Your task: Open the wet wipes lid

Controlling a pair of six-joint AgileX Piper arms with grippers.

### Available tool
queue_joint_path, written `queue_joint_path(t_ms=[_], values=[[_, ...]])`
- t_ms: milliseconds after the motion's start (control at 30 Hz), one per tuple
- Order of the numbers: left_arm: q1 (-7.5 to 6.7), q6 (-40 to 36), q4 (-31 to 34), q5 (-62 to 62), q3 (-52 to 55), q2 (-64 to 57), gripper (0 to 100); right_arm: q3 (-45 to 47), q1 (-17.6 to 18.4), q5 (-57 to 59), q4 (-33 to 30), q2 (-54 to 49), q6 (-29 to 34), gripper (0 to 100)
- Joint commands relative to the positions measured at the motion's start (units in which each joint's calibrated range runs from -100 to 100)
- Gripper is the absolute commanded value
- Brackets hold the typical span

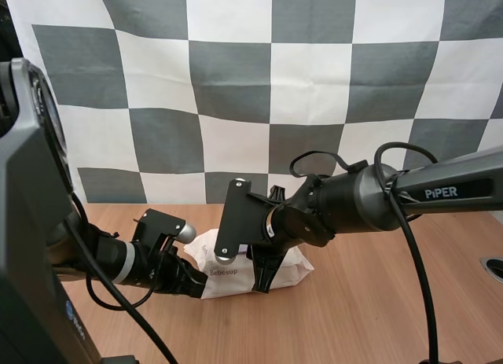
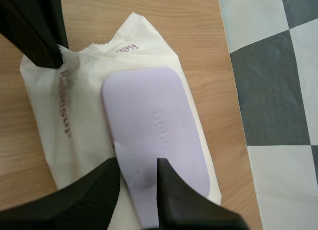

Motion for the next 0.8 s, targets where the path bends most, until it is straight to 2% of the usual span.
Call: queue_joint_path(t_ms=[0,267,367,433,467,767], values=[[0.00,0.94,0.07,0.23,-0.06,0.07,0,0.00,-0.04,0.12,0.21,0.03,0.00,38],[0.00,0.94,0.44,3.11,-0.06,0.07,0,0.00,-0.04,-1.21,1.91,0.03,0.00,34],[0.00,0.94,1.23,3.11,-0.06,0.07,0,0.00,-0.04,-2.65,2.97,0.03,0.00,21],[0.00,0.94,1.20,2.94,-0.06,0.07,0,0.00,-0.04,-2.65,2.45,0.03,0.00,4],[0.00,0.94,1.20,3.14,-0.06,0.07,0,0.00,-0.04,-2.65,2.06,0.03,0.00,0],[0.00,0.94,1.67,3.14,-0.06,0.07,0,-0.78,-0.04,-4.38,1.35,0.03,0.00,0]])
